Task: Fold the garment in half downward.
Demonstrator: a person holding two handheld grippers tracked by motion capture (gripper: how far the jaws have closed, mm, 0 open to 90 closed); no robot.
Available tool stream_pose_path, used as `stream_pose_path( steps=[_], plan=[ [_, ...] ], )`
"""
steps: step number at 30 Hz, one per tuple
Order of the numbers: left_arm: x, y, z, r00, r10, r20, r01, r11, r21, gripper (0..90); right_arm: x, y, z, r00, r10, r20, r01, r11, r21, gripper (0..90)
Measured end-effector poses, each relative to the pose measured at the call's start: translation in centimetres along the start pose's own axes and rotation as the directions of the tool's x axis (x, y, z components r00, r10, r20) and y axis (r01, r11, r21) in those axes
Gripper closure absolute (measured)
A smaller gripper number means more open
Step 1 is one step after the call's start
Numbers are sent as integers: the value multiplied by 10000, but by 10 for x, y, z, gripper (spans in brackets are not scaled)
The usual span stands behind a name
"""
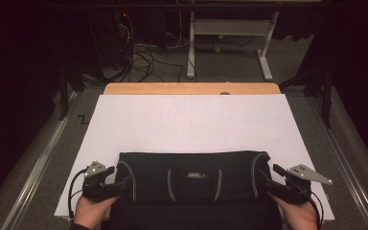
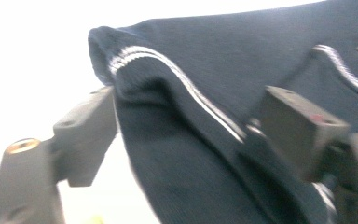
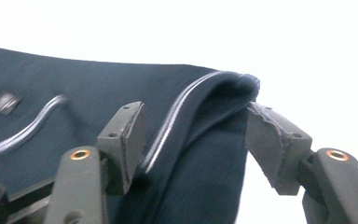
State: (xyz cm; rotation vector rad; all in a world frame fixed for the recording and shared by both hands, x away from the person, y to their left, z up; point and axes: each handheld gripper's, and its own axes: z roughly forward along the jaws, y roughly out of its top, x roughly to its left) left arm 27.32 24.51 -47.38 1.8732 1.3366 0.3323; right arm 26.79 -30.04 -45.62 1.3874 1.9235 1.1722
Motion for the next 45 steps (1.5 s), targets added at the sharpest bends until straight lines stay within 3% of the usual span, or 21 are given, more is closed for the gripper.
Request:
stream_pose_path(
  steps=[2,4,8,10,11,14,17,22,23,27,33,40,45],
  plan=[
    [5,6,4,9996,-265,33,265,9996,-106,124,-4,5,9,9998,150,126,-151,9999,74,345],
    [10,14,10,9992,-338,-220,334,9993,-161,123,-10,11,20,9994,231,265,-235,9996,146,319],
    [20,25,27,9972,-733,-165,735,9972,103,123,-20,23,41,9975,493,500,-511,9981,343,290],
    [21,26,33,9976,-686,-69,688,9973,272,133,-24,27,51,9965,633,551,-667,9958,629,284],
    [22,26,37,9974,-719,-83,722,9967,359,180,-25,27,56,9964,613,593,-663,9940,866,285],
    [18,26,40,9981,-492,-384,507,9979,399,253,-27,22,67,9958,528,750,-656,9814,1802,311],
    [17,23,38,9985,-244,-492,264,9989,398,377,-25,19,62,9965,518,650,-631,9805,1860,429],
    [15,20,38,9998,-77,-185,85,9991,427,555,-23,16,60,9976,678,165,-697,9811,1807,595],
    [15,20,38,9999,-108,-129,113,9991,418,600,-23,15,60,9977,679,-54,-659,9821,1763,688],
    [16,19,38,9998,-164,61,162,9991,391,650,-21,15,61,9975,653,-258,-597,9825,1762,755],
    [14,18,37,9996,109,245,-115,9996,266,684,-14,15,60,10000,-81,-24,84,9874,1580,792],
    [13,14,29,9975,324,635,-296,9986,-444,689,-11,14,56,9990,-437,-8,434,9903,1322,796],
    [9,15,24,9968,518,615,-464,9952,-860,699,-12,14,47,9991,-381,-160,393,9956,849,797]
  ],
)
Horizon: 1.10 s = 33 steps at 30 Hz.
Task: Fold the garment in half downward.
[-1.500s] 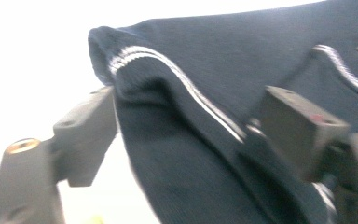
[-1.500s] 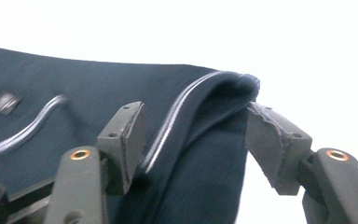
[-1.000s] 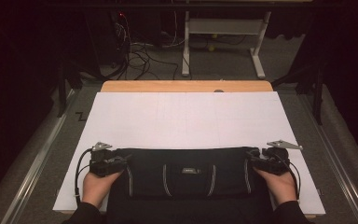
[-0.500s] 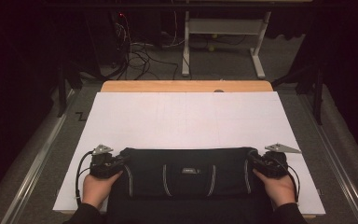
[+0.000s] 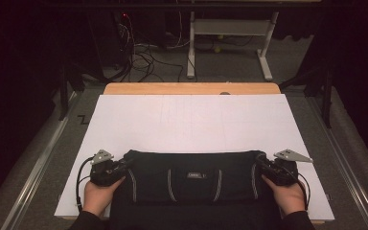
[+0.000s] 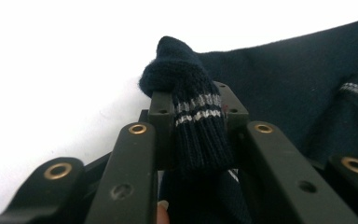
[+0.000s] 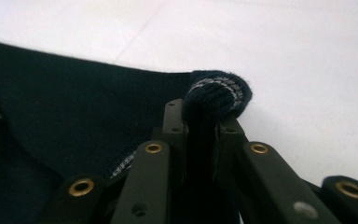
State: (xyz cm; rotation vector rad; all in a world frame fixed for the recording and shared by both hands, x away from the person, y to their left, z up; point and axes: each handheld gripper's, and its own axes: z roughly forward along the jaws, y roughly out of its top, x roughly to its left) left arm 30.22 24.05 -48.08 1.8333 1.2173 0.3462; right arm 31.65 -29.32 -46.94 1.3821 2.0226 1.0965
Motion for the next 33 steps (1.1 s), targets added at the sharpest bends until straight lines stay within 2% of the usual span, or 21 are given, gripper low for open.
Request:
stream_pose_path(
  steps=[2,6,9,12,16,19,22,25,27,33],
  plan=[
    [-2,1,-4,10000,26,72,-25,9996,-270,699,1,1,-3,10000,-64,-7,64,9998,-194,797],
    [-7,4,-12,9992,371,-131,-379,9972,-641,701,4,3,-10,9996,-263,78,267,9979,-586,799],
    [-12,7,-18,9994,332,10,-329,9943,-1011,702,7,5,-15,9990,-414,172,427,9953,-869,800],
    [-18,12,-23,9976,674,-136,-685,9897,-1253,706,10,8,-20,9979,-599,237,621,9919,-1108,802],
    [-23,18,-30,9942,1029,-299,-1062,9831,-1489,710,11,12,-26,9978,-604,280,637,9884,-1378,805],
    [-23,23,-33,9920,1158,-506,-1227,9782,-1675,712,10,17,-28,9988,-470,98,480,9857,-1613,806],
    [-20,30,-36,9886,1326,-717,-1436,9730,-1805,712,9,24,-29,9985,-539,114,551,9815,-1832,806],
    [-14,38,-34,9900,1198,-742,-1321,9724,-1926,714,10,34,-28,9970,-733,240,766,9767,-2003,807],
    [-7,46,-30,9954,835,-462,-910,9766,-1950,717,9,40,-26,9966,-760,333,813,9746,-2086,806],
    [-2,73,-16,9893,1058,-1004,-1214,9787,-1655,718,5,63,-12,9945,-809,666,939,9706,-2218,806]
  ],
)
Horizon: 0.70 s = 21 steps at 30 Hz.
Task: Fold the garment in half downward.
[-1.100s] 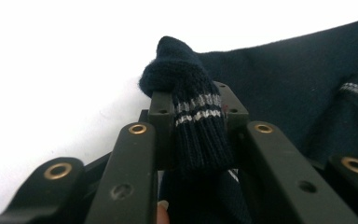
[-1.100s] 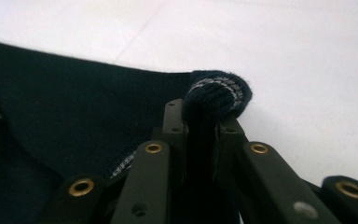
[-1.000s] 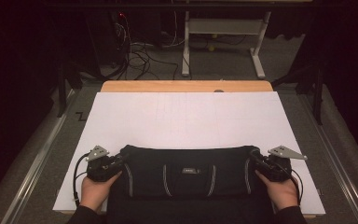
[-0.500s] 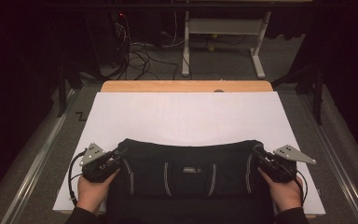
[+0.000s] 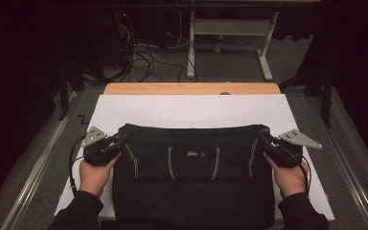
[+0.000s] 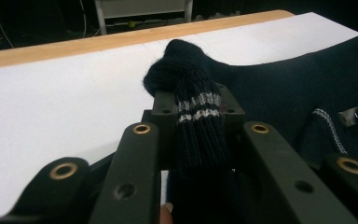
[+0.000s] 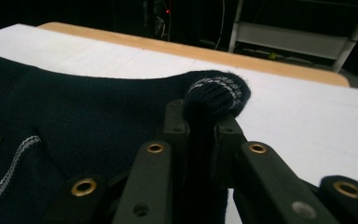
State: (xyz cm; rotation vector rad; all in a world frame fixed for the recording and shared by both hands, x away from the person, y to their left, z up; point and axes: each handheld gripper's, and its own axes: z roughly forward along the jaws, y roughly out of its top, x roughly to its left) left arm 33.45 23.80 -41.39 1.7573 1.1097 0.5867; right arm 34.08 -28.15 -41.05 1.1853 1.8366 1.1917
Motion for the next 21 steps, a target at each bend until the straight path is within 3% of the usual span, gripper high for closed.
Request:
stream_pose_path(
  steps=[2,8,21],
  plan=[
    [1,8,5,9995,214,-215,-214,9998,16,717,-1,6,6,9999,-25,98,25,10000,-18,806],
    [6,20,19,9978,349,-565,-341,9993,140,718,-8,16,22,9996,166,218,-167,9999,11,806],
    [21,30,35,9931,233,-1153,-204,9994,265,718,-18,33,47,9988,113,469,-116,9999,66,807]
  ],
)
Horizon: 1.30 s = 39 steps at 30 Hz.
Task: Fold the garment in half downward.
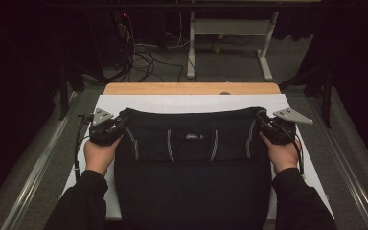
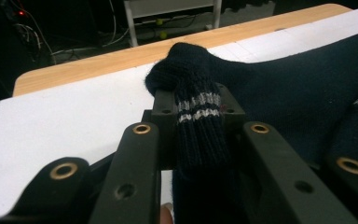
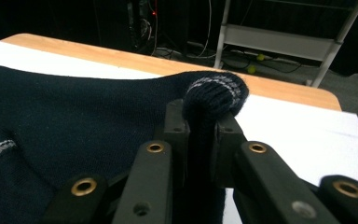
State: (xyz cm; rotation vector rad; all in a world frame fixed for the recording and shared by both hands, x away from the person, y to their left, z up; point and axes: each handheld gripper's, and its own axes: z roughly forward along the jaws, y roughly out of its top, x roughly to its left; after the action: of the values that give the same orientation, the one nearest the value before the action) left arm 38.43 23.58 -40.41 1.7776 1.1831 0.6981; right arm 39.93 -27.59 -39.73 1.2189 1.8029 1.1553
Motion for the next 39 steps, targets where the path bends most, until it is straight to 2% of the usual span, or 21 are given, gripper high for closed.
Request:
stream_pose_path(
  steps=[3,7,10,12,17,21,23,24,26,29,31,33,34,39],
  plan=[
    [2,6,2,10000,-58,-45,58,10000,-38,717,-1,7,6,9999,107,-47,-108,9999,-122,806],
    [5,12,2,9999,-45,-148,43,9998,-171,717,-1,17,10,9999,-49,153,53,9997,-256,806],
    [7,13,7,9995,26,-330,-32,9998,-175,714,-1,23,13,9998,90,153,-84,9992,-380,806],
    [7,11,16,9973,249,-690,-235,9995,210,712,-2,22,17,9998,135,122,-131,9994,-328,803],
    [6,3,39,9978,198,-633,-136,9952,973,708,0,14,32,9999,51,123,-56,9992,401,801],
    [5,0,51,9962,-43,-864,152,9919,1262,683,0,7,45,9997,-10,264,-14,9961,887,792],
    [8,0,54,9950,-622,-780,735,9857,1519,578,-1,4,49,9995,201,233,-223,9947,1006,739],
    [9,0,53,9944,-665,-823,792,9836,1619,522,-1,2,52,9991,398,146,-412,9928,1129,668],
    [13,0,49,9931,-824,-839,949,9827,1589,481,-1,0,55,9987,509,33,-508,9891,1380,548],
    [16,0,42,9917,-1201,-459,1252,9831,1335,401,-1,-3,52,9979,642,10,-638,9903,1231,442],
    [13,0,34,9936,-1131,20,1123,9881,1051,350,-2,-5,48,9970,772,-34,-763,9897,1213,377],
    [11,-1,28,9937,-1063,354,1022,9896,1017,332,-2,-6,43,9971,746,-117,-728,9911,1116,334],
    [11,-1,26,9927,-1092,505,1037,9895,1009,296,-1,-8,39,9976,675,-137,-658,9925,1027,324],
    [7,-4,17,9911,-1113,727,1041,9900,955,222,-1,-15,27,9962,698,-515,-642,9927,1022,227]
  ],
)
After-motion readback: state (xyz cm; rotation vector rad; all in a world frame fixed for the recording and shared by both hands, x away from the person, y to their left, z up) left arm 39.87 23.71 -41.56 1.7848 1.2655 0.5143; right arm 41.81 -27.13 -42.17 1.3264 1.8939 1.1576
